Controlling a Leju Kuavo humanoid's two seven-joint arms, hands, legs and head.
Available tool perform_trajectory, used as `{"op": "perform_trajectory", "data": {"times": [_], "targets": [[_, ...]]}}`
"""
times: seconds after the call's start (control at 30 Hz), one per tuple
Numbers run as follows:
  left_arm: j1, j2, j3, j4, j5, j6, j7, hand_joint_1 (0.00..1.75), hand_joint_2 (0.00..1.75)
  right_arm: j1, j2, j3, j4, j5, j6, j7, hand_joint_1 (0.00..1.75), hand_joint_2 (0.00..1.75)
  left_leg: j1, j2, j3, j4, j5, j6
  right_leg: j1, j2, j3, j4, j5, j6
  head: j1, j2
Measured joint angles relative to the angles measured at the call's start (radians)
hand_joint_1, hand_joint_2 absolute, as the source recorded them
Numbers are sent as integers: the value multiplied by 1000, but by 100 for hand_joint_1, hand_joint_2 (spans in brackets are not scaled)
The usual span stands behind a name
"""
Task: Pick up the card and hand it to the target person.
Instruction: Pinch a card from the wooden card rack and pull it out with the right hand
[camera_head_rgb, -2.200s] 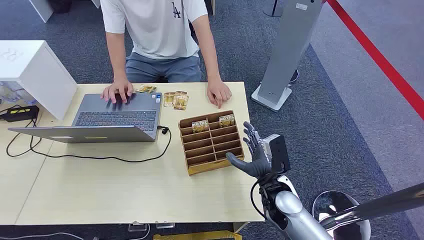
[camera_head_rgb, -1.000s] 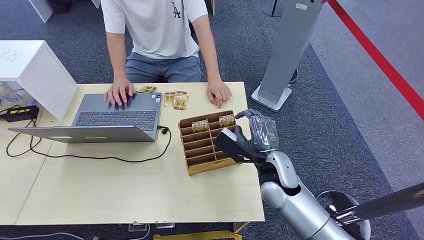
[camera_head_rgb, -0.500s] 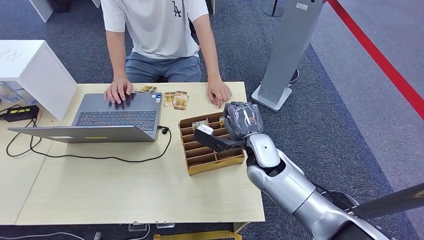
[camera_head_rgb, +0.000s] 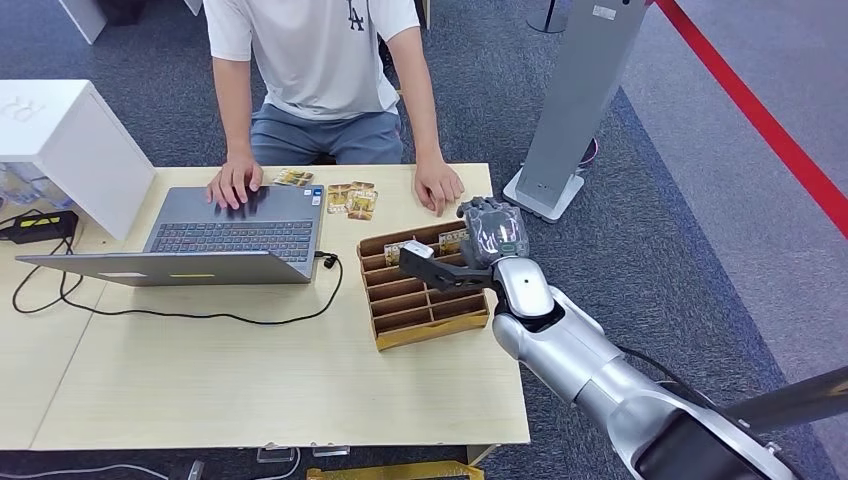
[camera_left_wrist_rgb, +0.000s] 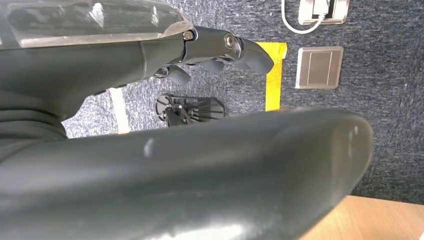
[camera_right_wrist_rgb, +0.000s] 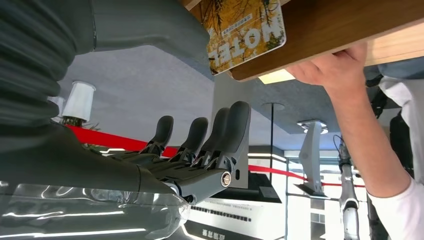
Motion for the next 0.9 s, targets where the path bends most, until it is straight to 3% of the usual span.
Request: {"op": "perform_trajectory", "data": {"times": [0.3, 0.9], "targets": [[2, 0, 0, 0, 3, 0, 0, 0, 0, -21, 5, 17, 55, -15, -9, 5, 81, 175, 0, 0, 0, 0, 0, 0, 0, 0, 0, 0, 0, 0, 0, 0], [9, 0, 0, 0, 9, 3, -5, 0, 0, -25, 25, 60, 78, -33, -28, -13, 107, 175, 0, 0, 0, 0, 0, 0, 0, 0, 0, 0, 0, 0, 0, 0]]}}
